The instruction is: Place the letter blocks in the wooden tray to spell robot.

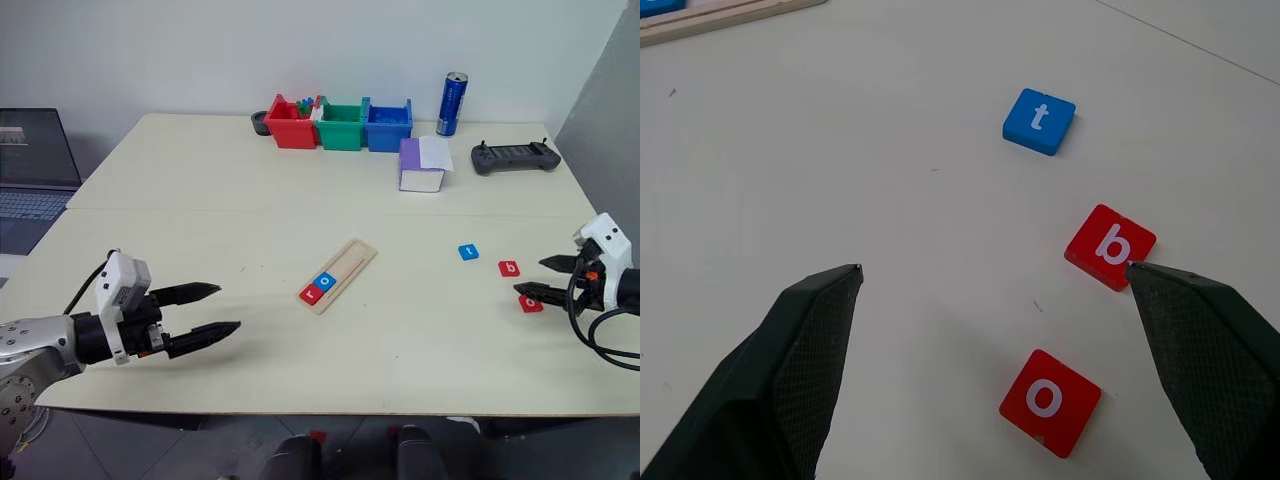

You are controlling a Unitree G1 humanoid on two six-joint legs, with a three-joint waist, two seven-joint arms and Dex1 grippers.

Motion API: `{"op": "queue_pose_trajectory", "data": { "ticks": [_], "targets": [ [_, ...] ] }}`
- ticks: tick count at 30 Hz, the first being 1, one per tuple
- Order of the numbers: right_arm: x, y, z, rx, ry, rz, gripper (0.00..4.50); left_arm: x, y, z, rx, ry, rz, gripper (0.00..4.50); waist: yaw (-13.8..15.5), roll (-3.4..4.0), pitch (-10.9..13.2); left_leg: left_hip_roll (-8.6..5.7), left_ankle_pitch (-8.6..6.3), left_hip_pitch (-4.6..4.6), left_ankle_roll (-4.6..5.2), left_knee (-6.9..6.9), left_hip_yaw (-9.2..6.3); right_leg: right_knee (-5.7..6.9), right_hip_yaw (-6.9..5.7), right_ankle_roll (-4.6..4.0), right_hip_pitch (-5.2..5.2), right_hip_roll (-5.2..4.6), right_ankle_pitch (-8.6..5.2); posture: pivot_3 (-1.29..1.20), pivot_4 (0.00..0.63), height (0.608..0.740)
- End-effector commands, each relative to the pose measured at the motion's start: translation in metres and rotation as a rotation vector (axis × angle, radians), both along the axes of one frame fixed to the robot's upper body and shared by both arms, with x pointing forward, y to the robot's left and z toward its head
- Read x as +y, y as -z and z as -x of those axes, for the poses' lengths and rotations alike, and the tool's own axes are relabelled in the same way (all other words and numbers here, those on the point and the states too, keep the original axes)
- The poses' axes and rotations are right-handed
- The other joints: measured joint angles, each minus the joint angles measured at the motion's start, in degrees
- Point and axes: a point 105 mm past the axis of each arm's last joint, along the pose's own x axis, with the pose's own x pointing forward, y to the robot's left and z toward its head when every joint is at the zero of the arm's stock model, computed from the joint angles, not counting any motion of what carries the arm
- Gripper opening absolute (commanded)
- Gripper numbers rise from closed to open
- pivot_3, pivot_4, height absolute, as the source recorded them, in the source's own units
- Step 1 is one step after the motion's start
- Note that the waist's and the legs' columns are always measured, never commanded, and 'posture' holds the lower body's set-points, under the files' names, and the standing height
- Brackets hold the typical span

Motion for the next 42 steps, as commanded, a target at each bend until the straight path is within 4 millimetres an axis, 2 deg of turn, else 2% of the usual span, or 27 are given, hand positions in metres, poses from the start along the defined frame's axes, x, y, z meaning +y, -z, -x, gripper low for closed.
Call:
{"op": "queue_pose_trajectory", "data": {
  "ticks": [1, 10, 15, 21, 27, 30, 35, 42],
  "targets": [
    [0.002, -0.011, -0.003, -0.042, -0.018, 0.006, 4.47, 0.001, -0.008, 0.000, -0.035, -0.006, -0.026, 4.50, 0.0, 0.00, 0.0, 0.00, 0.00, 0.00, 0.00, 0.00, 0.00, 0.00, 0.00, 0.00, 0.00, 0.00, 0.00, 0.00, 0.150, 0.740],
    [0.005, -0.010, -0.001, -0.032, -0.033, 0.008, 4.47, -0.011, -0.018, -0.006, -0.059, 0.015, 0.028, 4.50, 0.0, 0.00, 0.0, 0.00, 0.00, -0.01, 0.00, 0.01, 0.00, 0.00, 0.00, 0.00, 0.00, 0.00, 0.00, 0.00, 0.150, 0.740],
    [0.021, -0.016, -0.002, -0.062, -0.092, -0.027, 4.47, -0.018, -0.012, -0.015, -0.058, 0.031, -0.010, 4.50, 0.0, 0.00, 0.0, 0.00, 0.00, 0.00, 0.00, 0.01, 0.00, 0.01, 0.00, 0.00, 0.00, 0.00, 0.01, 0.00, 0.150, 0.740],
    [0.021, -0.017, -0.004, -0.066, -0.088, -0.001, 4.47, -0.026, -0.003, -0.025, -0.033, 0.072, -0.076, 4.50, 0.0, 0.00, 0.0, 0.00, 0.00, -0.01, 0.00, 0.02, 0.00, 0.02, 0.00, 0.01, 0.00, 0.00, 0.01, 0.00, 0.150, 0.740],
    [0.030, -0.018, -0.008, -0.077, -0.119, -0.002, 4.47, -0.043, 0.008, -0.048, -0.036, 0.088, -0.141, 4.50, 0.0, 0.00, 0.0, -0.01, 0.00, -0.02, 0.00, 0.03, 0.00, 0.02, 0.00, 0.02, 0.00, 0.01, 0.01, 0.00, 0.150, 0.740],
    [0.045, -0.018, -0.007, -0.076, -0.181, -0.005, 4.47, -0.053, 0.013, -0.056, -0.028, 0.085, -0.142, 4.50, 0.0, 0.00, 0.0, -0.02, 0.00, -0.03, 0.00, 0.03, 0.00, 0.01, 0.01, -0.01, 0.00, 0.01, 0.04, 0.00, 0.150, 0.740],
    [0.095, -0.021, -0.001, -0.090, -0.367, -0.069, 4.47, -0.060, 0.031, -0.060, 0.005, 0.081, -0.211, 4.50, -0.3, 0.00, 0.0, -0.01, 0.00, -0.01, 0.00, 0.03, 0.00, 0.01, 0.03, -0.09, 0.00, 0.04, 0.07, 0.00, 0.150, 0.740],
    [0.129, -0.016, -0.009, -0.100, -0.454, -0.086, 4.47, -0.071, 0.046, -0.065, 0.039, 0.046, -0.223, 4.50, 0.1, -0.01, 0.0, -0.01, 0.01, -0.07, -0.01, 0.10, -0.02, 0.02, 0.00, 0.03, 0.00, 0.02, 0.02, 0.00, 0.150, 0.740]
  ]
}}
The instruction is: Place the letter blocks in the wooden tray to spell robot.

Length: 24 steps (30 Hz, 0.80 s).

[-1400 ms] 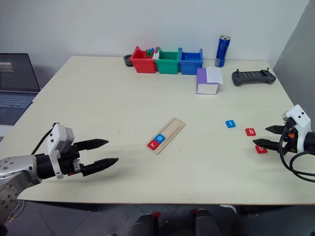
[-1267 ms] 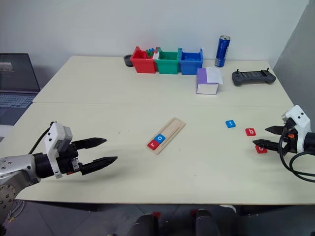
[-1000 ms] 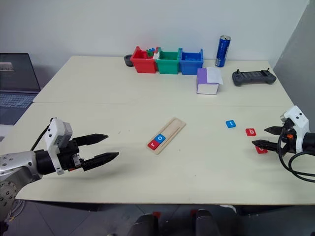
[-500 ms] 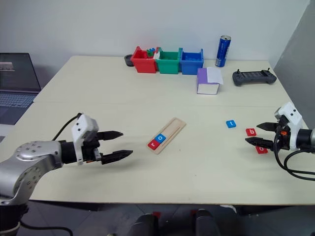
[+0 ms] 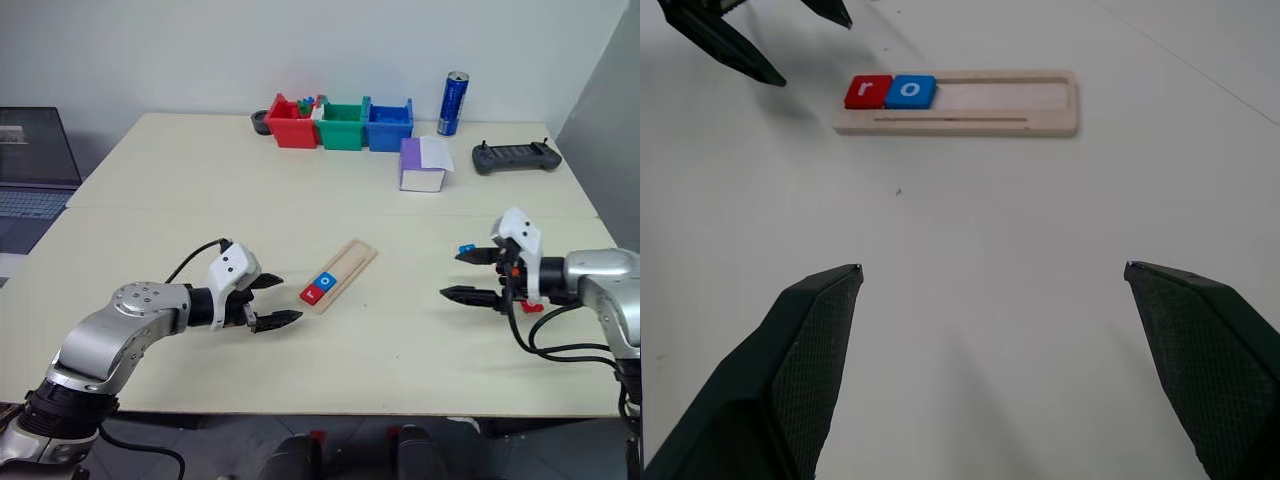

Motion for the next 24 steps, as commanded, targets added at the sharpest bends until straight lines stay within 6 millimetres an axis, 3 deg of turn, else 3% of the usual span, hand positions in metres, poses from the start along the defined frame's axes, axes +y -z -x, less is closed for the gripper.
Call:
{"op": "queue_pose_trajectory", "data": {
  "ticks": [1, 6, 15, 24],
  "targets": [
    [0.010, -0.009, -0.003, -0.042, -0.031, 0.002, 4.47, -0.010, 0.001, -0.006, -0.022, -0.021, -0.010, 4.50, 0.1, 0.00, 0.0, 0.00, 0.00, 0.00, 0.00, 0.00, 0.00, 0.00, 0.00, -0.01, 0.00, 0.00, 0.01, 0.00, 0.150, 0.740],
    [0.010, -0.005, -0.008, -0.040, -0.015, 0.018, 4.47, -0.028, 0.005, -0.006, -0.020, -0.003, 0.020, 4.50, 0.2, -0.01, 0.0, -0.01, 0.00, -0.05, 0.00, 0.01, -0.02, -0.02, -0.03, -0.27, 0.00, -0.01, 0.16, 0.00, 0.150, 0.740],
    [0.008, -0.006, -0.011, -0.048, -0.004, 0.019, 4.47, -0.039, 0.016, -0.011, -0.035, -0.037, -0.007, 4.50, -0.1, -0.02, 0.0, -0.01, 0.00, -0.02, 0.00, 0.01, -0.03, 0.01, -0.02, -0.27, 0.00, 0.00, 0.16, 0.00, 0.150, 0.740],
    [0.006, -0.007, -0.013, -0.058, 0.005, 0.019, 4.47, -0.036, 0.034, -0.008, 0.035, -0.112, -0.043, 4.50, 0.1, -0.02, 0.0, -0.02, 0.01, 0.03, 0.00, 0.03, -0.03, 0.03, -0.02, -0.25, 0.04, -0.01, 0.17, 0.00, 0.150, 0.740]
  ]
}}
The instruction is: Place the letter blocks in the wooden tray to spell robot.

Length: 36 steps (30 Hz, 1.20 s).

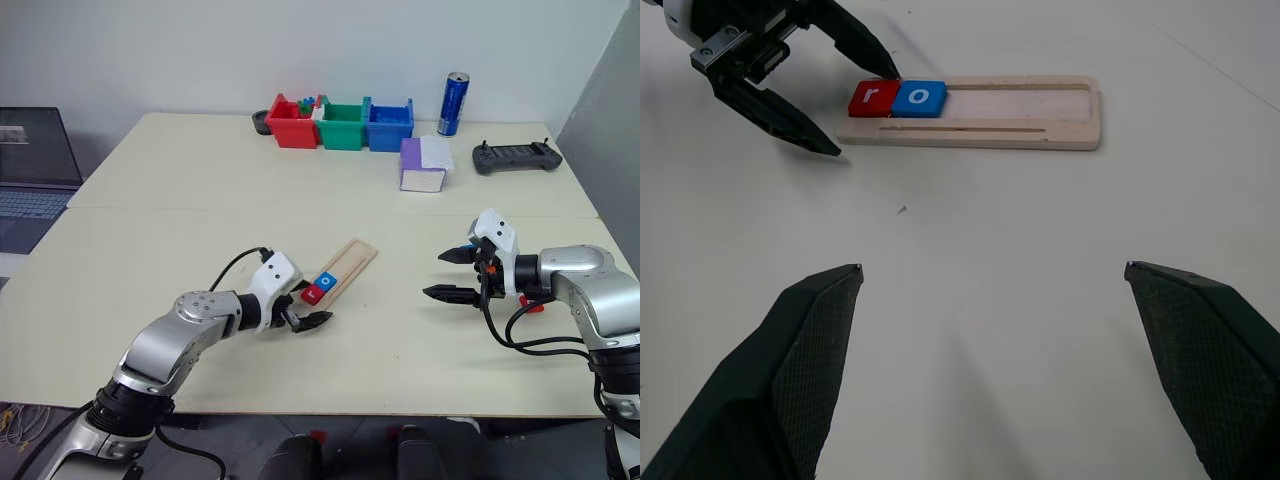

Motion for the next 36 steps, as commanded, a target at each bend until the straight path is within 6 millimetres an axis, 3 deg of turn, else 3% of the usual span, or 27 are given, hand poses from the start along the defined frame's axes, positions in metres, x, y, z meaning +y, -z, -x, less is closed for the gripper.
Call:
{"op": "queue_pose_trajectory", "data": {
  "ticks": [1, 5, 11, 17, 36],
  "targets": [
    [0.000, -0.014, -0.003, -0.066, -0.004, 0.005, 4.47, 0.006, 0.013, 0.005, 0.058, -0.040, -0.031, 4.50, 0.0, 0.00, 0.0, 0.00, 0.00, 0.01, 0.00, 0.00, 0.00, 0.00, 0.00, 0.01, 0.00, 0.00, 0.01, 0.00, 0.150, 0.740],
    [0.000, -0.014, -0.003, -0.068, -0.002, 0.004, 4.47, 0.007, 0.010, 0.005, 0.035, -0.043, -0.025, 4.50, -0.2, 0.01, 0.0, 0.00, 0.00, 0.09, 0.00, -0.01, 0.00, 0.02, 0.02, 0.01, 0.03, 0.01, 0.01, 0.00, 0.150, 0.740],
    [-0.003, -0.012, -0.003, -0.060, 0.005, 0.019, 4.47, 0.005, -0.010, -0.004, -0.087, -0.058, 0.037, 4.50, -0.1, 0.01, 0.0, 0.00, 0.00, 0.07, 0.00, -0.01, 0.00, 0.01, 0.03, 0.01, 0.03, 0.01, 0.01, 0.00, 0.150, 0.740],
    [-0.004, -0.012, -0.006, -0.058, 0.006, 0.031, 4.47, 0.006, -0.011, -0.009, -0.105, -0.105, 0.058, 4.50, 0.0, 0.00, 0.0, 0.00, 0.00, 0.01, 0.00, 0.00, 0.00, -0.01, 0.02, 0.01, 0.01, 0.00, 0.01, 0.00, 0.150, 0.740],
    [-0.003, -0.013, -0.007, -0.061, 0.007, 0.037, 4.47, -0.001, 0.015, -0.001, 0.000, -0.090, -0.005, 4.50, 0.0, 0.01, 0.0, -0.01, 0.00, 0.02, -0.01, 0.00, 0.00, 0.00, 0.02, 0.00, 0.01, 0.00, 0.01, 0.00, 0.150, 0.740]
  ]
}}
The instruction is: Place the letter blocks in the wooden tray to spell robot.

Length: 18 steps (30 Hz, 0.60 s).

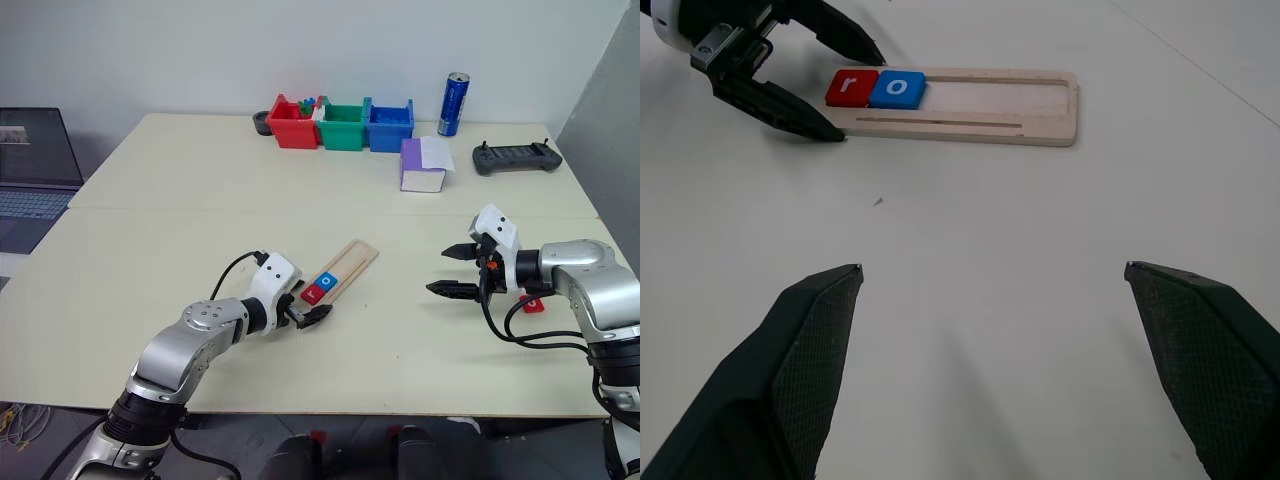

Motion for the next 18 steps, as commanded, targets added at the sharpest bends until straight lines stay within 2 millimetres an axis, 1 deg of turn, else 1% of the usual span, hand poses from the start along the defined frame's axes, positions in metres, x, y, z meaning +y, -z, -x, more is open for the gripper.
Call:
{"op": "queue_pose_trajectory", "data": {
  "ticks": [1, 3, 6, 9, 11, 14, 18],
  "targets": [
    [0.001, -0.012, 0.000, -0.054, -0.008, 0.005, 4.47, -0.001, 0.010, 0.004, 0.022, 0.035, -0.060, 4.50, 0.0, 0.00, 0.0, 0.00, 0.00, 0.00, 0.00, 0.00, 0.00, 0.00, 0.00, 0.00, 0.00, 0.00, 0.00, 0.00, 0.150, 0.740],
    [0.001, -0.012, 0.000, -0.055, -0.006, 0.004, 4.47, 0.002, 0.014, 0.005, 0.024, 0.041, -0.090, 4.50, 0.0, 0.00, 0.0, 0.00, 0.00, 0.00, 0.00, 0.00, 0.00, 0.00, 0.00, 0.00, 0.00, 0.00, 0.00, 0.00, 0.150, 0.740],
    [0.001, -0.013, -0.003, -0.069, 0.005, 0.004, 4.47, 0.003, 0.015, 0.007, 0.040, 0.040, -0.066, 4.50, 0.0, 0.00, 0.0, 0.00, 0.00, 0.01, 0.00, 0.00, 0.00, 0.00, 0.00, 0.00, 0.00, 0.00, 0.00, 0.00, 0.150, 0.740],
    [0.001, -0.014, -0.003, -0.071, 0.006, 0.001, 4.50, 0.004, 0.017, 0.009, 0.051, 0.048, -0.059, 3.93, -0.1, 0.00, 0.0, 0.00, 0.00, 0.02, 0.00, -0.01, 0.00, 0.00, 0.01, 0.00, 0.00, 0.00, 0.00, 0.00, 0.150, 0.740],
    [0.001, -0.014, -0.002, -0.070, 0.006, 0.002, 4.50, 0.004, 0.017, 0.010, 0.055, 0.044, -0.048, 3.41, -0.1, 0.00, 0.0, 0.00, 0.00, 0.02, 0.00, -0.01, 0.00, 0.00, 0.01, 0.00, 0.00, 0.00, 0.00, 0.00, 0.150, 0.740],
    [0.002, -0.013, -0.002, -0.069, 0.003, 0.003, 4.50, 0.002, 0.017, 0.009, 0.043, 0.066, -0.045, 3.38, -0.1, 0.01, 0.0, 0.00, 0.00, 0.03, 0.00, -0.01, 0.00, 0.00, 0.01, 0.00, 0.00, 0.00, 0.00, 0.00, 0.150, 0.740],
    [0.001, -0.013, 0.000, -0.063, -0.002, 0.007, 4.50, -0.003, 0.013, 0.016, 0.005, 0.191, -0.056, 3.38, -0.1, 0.01, 0.0, 0.00, 0.00, 0.03, 0.00, -0.01, 0.00, 0.00, 0.01, 0.00, 0.00, 0.00, 0.00, 0.00, 0.150, 0.740]
  ]
}}
